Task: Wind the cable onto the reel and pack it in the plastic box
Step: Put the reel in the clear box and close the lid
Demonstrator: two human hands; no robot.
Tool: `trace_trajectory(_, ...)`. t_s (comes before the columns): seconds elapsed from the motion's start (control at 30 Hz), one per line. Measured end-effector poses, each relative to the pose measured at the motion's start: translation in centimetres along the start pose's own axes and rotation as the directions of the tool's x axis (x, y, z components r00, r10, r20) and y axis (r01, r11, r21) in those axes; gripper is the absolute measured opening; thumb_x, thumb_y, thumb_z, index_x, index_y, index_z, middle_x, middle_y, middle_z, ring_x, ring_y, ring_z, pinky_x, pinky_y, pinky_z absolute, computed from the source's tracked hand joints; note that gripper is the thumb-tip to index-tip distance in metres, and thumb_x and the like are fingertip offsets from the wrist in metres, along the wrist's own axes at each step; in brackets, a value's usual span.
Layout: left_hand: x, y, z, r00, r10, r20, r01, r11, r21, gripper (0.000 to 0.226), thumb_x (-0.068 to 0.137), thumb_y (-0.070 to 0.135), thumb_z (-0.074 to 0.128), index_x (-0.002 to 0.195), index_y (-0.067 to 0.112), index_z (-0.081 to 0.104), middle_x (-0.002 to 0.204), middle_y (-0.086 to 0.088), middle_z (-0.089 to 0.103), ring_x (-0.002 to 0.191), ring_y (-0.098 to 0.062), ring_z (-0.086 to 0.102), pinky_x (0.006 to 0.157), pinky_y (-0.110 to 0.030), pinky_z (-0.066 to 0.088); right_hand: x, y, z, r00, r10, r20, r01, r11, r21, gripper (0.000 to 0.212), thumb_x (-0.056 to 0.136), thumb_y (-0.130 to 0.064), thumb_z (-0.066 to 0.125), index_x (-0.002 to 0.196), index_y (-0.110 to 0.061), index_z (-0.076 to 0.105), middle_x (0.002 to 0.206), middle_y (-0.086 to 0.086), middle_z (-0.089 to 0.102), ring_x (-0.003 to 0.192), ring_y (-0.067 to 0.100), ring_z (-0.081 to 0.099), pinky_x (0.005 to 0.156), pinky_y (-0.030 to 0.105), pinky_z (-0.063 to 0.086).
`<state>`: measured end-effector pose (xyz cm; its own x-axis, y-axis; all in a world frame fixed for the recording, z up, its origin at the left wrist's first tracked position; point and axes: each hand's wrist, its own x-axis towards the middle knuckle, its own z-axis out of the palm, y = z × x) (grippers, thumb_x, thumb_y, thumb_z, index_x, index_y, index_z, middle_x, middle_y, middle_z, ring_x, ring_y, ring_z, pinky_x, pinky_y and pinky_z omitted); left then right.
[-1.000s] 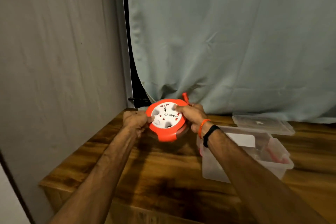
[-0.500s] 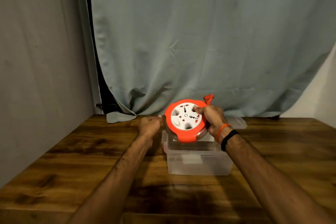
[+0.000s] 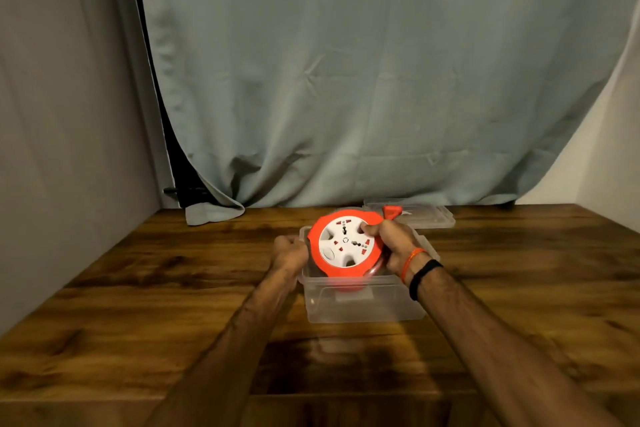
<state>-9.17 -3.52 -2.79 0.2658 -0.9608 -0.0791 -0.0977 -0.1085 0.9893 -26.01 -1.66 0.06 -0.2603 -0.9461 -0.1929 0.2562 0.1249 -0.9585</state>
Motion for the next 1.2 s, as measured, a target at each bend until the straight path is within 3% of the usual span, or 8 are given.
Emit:
trace_trajectory(0.1,0.1,-0.1,0.0,1.0,-0.009,-0.023,0.009,1.0,0.0,0.025,0.097,0.014,0.053,0.112,-0.003,0.065,0.115,-0.024,0.068,0.107,-0.039,0.065,0.093,-0.049,0.056,0.1,0.4,-0.6,0.991,0.117,0.065,-0.115,0.993,-0.034,0.012,0.089,-0.003,0.058,0.078,-0.005,0.062,0.069,0.012,0.071,0.067,0.027,0.065,0.055,0.035,0.053)
trace_trajectory(0.17,0.1,0.0,0.2,0.999,-0.01,-0.041,0.01,1.0,-0.005,0.023,0.097,0.012,0.053,0.111,-0.001,0.065,0.115,-0.023,0.068,0.107,-0.038,0.065,0.093,-0.049,0.055,0.4,0.2,-1.0,0.984,0.155,0.083,-0.148,0.986,-0.081,0.016,0.091,-0.003,0.056,0.076,-0.003,0.062,0.066,0.014,0.071,0.071,0.03,0.064,0.067,0.044,0.053)
trace_trajectory(0.6,0.2,0.0,0.2,0.998,0.024,-0.054,-0.022,0.999,0.029,0.026,0.093,0.006,0.051,0.109,-0.009,0.066,0.113,-0.031,0.068,0.105,-0.044,0.066,0.089,-0.05,0.056,0.5,0.2,-1.8,0.965,0.249,0.081,-0.197,0.895,-0.399,0.033,0.088,0.019,0.044,0.116,0.006,0.058,0.109,0.022,0.064,0.11,0.037,0.06,0.097,0.051,0.047)
trace_trajectory(0.73,-0.2,0.3,0.1,0.999,0.027,-0.042,-0.025,0.999,0.045,0.024,0.094,0.007,0.052,0.105,-0.008,0.068,0.109,-0.029,0.07,0.104,-0.044,0.067,0.088,-0.049,0.056,0.1,-0.1,-1.9,0.965,0.253,0.062,-0.191,0.849,-0.493,0.012,0.089,0.014,0.051,0.091,0.005,0.058,0.12,0.022,0.064,0.113,0.035,0.061,0.089,0.045,0.053)
trace_trajectory(0.87,-0.8,0.6,-0.1,0.999,0.005,-0.044,-0.002,0.999,0.052,0.023,0.094,0.007,0.053,0.11,-0.001,0.067,0.112,-0.022,0.07,0.104,-0.039,0.067,0.088,-0.047,0.058,0.0,-0.3,-2.3,0.97,0.232,0.066,-0.163,0.833,-0.529,0.021,0.087,0.006,0.06,0.108,0.007,0.061,0.12,0.022,0.065,0.112,0.033,0.063,0.096,0.046,0.051)
trace_trajectory(1.0,-1.1,1.3,-0.5,0.998,-0.035,-0.059,0.04,0.995,0.087,0.025,0.094,0.006,0.054,0.118,0.006,0.057,0.113,-0.015,0.064,0.103,-0.033,0.063,0.089,-0.045,0.057,-0.6,-1.4,-2.7,0.989,0.137,0.05,-0.081,0.802,-0.592,0.009,0.08,-0.002,0.071,0.087,0.0,0.066,0.089,0.017,0.069,0.081,0.03,0.068,0.076,0.042,0.059)
trace_trajectory(1.1,-1.0,2.7,-0.8,0.993,0.059,-0.106,-0.045,0.991,0.127,0.027,0.093,0.018,0.06,0.117,0.007,0.062,0.122,-0.016,0.066,0.113,-0.034,0.061,0.098,-0.043,0.052,-1.3,-2.8,-3.2,0.995,0.092,0.025,-0.058,0.792,-0.608,0.011,0.081,-0.012,0.072,0.081,-0.009,0.061,0.089,0.012,0.062,0.072,0.022,0.062,0.054,0.03,0.055)
trace_trajectory(1.2,-1.0,4.8,0.2,0.978,0.19,-0.084,-0.176,0.973,0.152,0.037,0.093,0.022,0.063,0.126,0.007,0.063,0.131,-0.014,0.065,0.122,-0.03,0.058,0.106,-0.034,0.046,-1.3,-4.4,-4.2,0.999,0.01,0.037,0.018,0.747,-0.665,0.018,0.08,-0.024,0.075,0.085,-0.012,0.063,0.097,0.012,0.066,0.082,0.023,0.063,0.065,0.031,0.056)
